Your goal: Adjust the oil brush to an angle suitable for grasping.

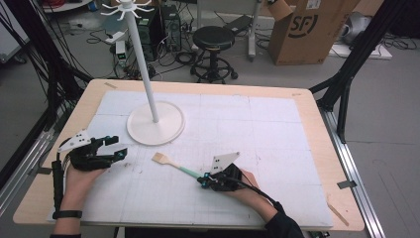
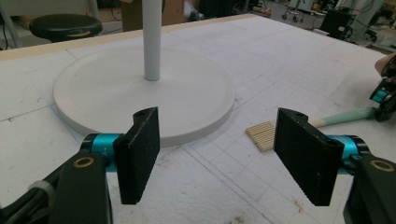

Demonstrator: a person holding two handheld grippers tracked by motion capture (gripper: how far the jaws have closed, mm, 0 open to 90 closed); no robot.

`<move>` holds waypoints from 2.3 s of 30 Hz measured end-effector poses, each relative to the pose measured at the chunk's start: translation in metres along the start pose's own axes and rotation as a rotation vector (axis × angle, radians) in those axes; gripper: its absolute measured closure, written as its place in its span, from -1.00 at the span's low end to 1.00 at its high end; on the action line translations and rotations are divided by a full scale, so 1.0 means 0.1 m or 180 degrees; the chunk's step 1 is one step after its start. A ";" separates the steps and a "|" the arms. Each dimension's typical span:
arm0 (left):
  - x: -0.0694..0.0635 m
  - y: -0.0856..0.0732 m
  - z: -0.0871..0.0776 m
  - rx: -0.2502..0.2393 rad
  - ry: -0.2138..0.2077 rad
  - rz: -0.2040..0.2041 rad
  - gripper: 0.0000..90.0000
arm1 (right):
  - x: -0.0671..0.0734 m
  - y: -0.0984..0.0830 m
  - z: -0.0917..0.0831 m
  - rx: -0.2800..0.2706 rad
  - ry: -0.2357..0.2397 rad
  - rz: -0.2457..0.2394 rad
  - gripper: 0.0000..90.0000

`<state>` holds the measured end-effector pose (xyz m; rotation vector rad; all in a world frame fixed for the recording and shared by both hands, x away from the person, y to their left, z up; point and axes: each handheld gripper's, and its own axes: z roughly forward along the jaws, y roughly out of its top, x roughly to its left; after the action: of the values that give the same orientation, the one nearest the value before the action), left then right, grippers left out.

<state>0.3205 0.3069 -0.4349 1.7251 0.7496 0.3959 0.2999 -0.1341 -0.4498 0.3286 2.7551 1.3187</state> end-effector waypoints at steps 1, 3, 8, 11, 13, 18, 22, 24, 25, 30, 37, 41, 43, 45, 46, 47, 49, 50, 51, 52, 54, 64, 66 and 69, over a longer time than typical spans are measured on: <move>0.00 0.00 0.00 0.0001 0.0000 -0.0001 -0.28 | -0.01 0.00 0.00 0.0004 -0.0012 -0.0010 0.99; 0.00 0.00 0.00 0.0000 -0.0006 -0.0013 -0.28 | -0.03 -0.01 -0.01 0.0001 -0.0056 0.0025 0.99; 0.00 0.00 0.01 0.0003 -0.0007 -0.0008 -0.28 | -0.11 -0.02 -0.02 -0.0011 -0.0192 0.0102 0.99; 0.00 0.00 0.02 0.0002 -0.0009 0.0001 -0.28 | -0.18 -0.02 -0.04 -0.0047 -0.0270 0.0194 0.99; 0.00 -0.01 0.02 -0.0004 -0.0013 -0.0007 -0.28 | -0.22 -0.03 -0.05 -0.0069 -0.0329 0.0227 0.99; 0.00 -0.01 0.03 -0.0006 -0.0016 -0.0005 -0.27 | -0.29 -0.03 -0.05 -0.0062 -0.0432 0.0239 0.99; 0.00 -0.01 0.03 -0.0024 -0.0022 -0.0016 -0.27 | -0.33 -0.02 -0.05 -0.0034 -0.0496 0.0279 0.99; 0.00 -0.01 0.03 -0.0035 -0.0024 -0.0022 -0.27 | -0.37 0.00 -0.03 -0.0018 -0.0566 0.0286 0.99; 0.00 -0.01 0.04 -0.0034 -0.0025 -0.0020 -0.27 | -0.37 0.00 -0.03 -0.0018 -0.0566 0.0286 0.99; 0.00 -0.01 0.03 -0.0042 -0.0030 -0.0022 -0.27 | -0.42 0.06 0.00 0.0040 -0.0664 0.0303 0.99; 0.00 -0.01 0.04 -0.0024 -0.0024 -0.0015 -0.27 | -0.47 0.07 0.03 0.0029 -0.0699 0.0386 0.99; 0.01 -0.01 0.03 -0.0033 -0.0005 -0.0019 -0.27 | -0.50 0.07 -0.02 -0.0035 -0.0707 0.0418 0.98; 0.01 -0.01 0.02 -0.0038 0.0017 -0.0032 -0.28 | -0.51 0.07 -0.14 -0.0141 -0.0705 0.0466 0.93; 0.02 -0.01 0.01 -0.0029 0.0024 -0.0043 -0.28 | -0.54 0.06 -0.30 -0.0282 -0.0756 0.0506 0.91; 0.02 -0.01 0.00 -0.0030 0.0028 -0.0047 -0.29 | -0.55 0.05 -0.39 -0.0342 -0.0783 0.0536 0.88; 0.02 0.00 -0.01 -0.0029 0.0029 -0.0049 -0.29 | -0.57 0.03 -0.48 -0.0394 -0.0833 0.0540 0.84; 0.02 0.00 -0.02 -0.0039 0.0036 -0.0044 -0.30 | -0.59 -0.03 -0.67 -0.0462 -0.0903 0.0597 0.78; 0.02 -0.01 -0.02 -0.0048 0.0042 -0.0050 -0.30 | -0.60 -0.08 -0.77 -0.0511 -0.0956 0.0625 0.75; 0.02 -0.01 -0.02 -0.0048 0.0049 -0.0057 -0.30 | -0.62 -0.13 -0.87 -0.0545 -0.1002 0.0665 0.69; 0.03 -0.01 -0.03 -0.0044 0.0058 -0.0056 -0.31 | -0.63 -0.18 -0.97 -0.0591 -0.1047 0.0697 0.63; 0.03 -0.02 -0.03 -0.0039 0.0072 -0.0064 -0.32 | -0.67 -0.31 -1.16 -0.0695 -0.1172 0.0788 0.52; 0.03 -0.04 -0.06 -0.0056 0.0117 -0.0085 -0.37 | -0.77 -0.80 -1.61 -0.1012 -0.1538 0.1234 -0.08; 0.03 -0.04 -0.06 -0.0061 0.0126 -0.0096 -0.38 | -0.78 -0.85 -1.63 -0.1030 -0.1567 0.1273 -0.10; 0.02 -0.03 -0.06 -0.0079 0.0136 -0.0102 -0.39 | -0.78 -0.91 -1.67 -0.1043 -0.1614 0.1288 -0.16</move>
<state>0.3174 0.3131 -0.4359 1.6840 0.7993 0.4194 0.3357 -0.3340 -0.4177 1.0645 2.0808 1.4778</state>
